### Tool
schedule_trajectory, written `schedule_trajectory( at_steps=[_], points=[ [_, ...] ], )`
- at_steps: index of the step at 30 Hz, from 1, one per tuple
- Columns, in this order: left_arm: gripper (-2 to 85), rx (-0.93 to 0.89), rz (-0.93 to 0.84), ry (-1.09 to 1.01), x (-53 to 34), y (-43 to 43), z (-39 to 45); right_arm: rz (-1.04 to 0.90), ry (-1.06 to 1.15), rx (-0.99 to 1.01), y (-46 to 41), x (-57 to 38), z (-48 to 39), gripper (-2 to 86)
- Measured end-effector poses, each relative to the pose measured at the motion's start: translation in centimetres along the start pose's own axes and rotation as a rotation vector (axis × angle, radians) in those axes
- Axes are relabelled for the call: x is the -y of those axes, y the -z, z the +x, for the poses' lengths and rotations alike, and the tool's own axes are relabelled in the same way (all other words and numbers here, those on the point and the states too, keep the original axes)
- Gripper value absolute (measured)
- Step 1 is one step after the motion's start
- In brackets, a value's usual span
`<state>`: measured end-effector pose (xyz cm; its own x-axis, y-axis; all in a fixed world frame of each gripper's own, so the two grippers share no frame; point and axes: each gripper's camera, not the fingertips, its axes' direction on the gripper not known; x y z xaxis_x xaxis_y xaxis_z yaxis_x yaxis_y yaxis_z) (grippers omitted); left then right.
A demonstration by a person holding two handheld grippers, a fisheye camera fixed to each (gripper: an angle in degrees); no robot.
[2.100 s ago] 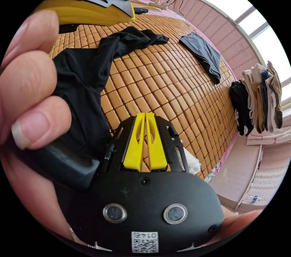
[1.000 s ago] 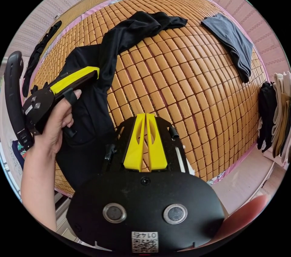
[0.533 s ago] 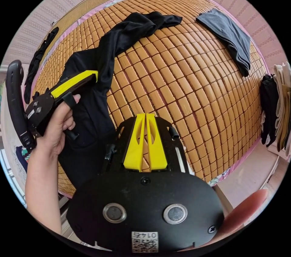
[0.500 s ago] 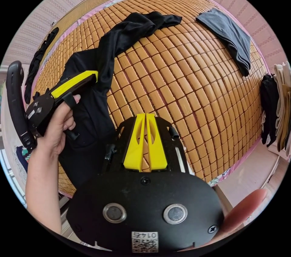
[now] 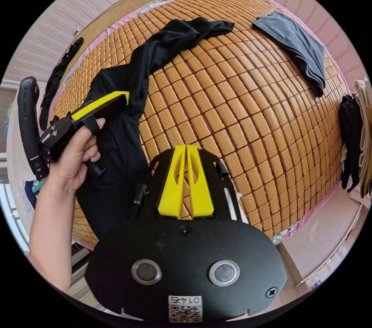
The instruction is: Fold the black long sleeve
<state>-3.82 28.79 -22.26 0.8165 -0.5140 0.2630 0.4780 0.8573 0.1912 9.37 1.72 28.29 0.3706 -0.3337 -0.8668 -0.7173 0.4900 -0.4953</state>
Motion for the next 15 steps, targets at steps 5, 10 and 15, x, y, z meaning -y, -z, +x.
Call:
schedule_trajectory(
  at_steps=[5, 10, 15],
  points=[
    [-1.0, -0.009, 0.001, 0.003, 0.1, 0.1, -0.5, 0.048, 0.363, -0.052, -0.4, -2.5, 0.4, -0.9],
    [-1.0, -0.025, 0.006, 0.012, 0.1, 0.2, -1.2, 0.292, 0.484, -0.184, 1.6, -2.1, 1.2, -0.4],
    [-0.9, -0.037, 0.007, 0.03, 0.1, 0.3, -1.8, 0.358, 0.42, -0.088, 1.7, 3.9, 4.8, 7.5]
  ],
)
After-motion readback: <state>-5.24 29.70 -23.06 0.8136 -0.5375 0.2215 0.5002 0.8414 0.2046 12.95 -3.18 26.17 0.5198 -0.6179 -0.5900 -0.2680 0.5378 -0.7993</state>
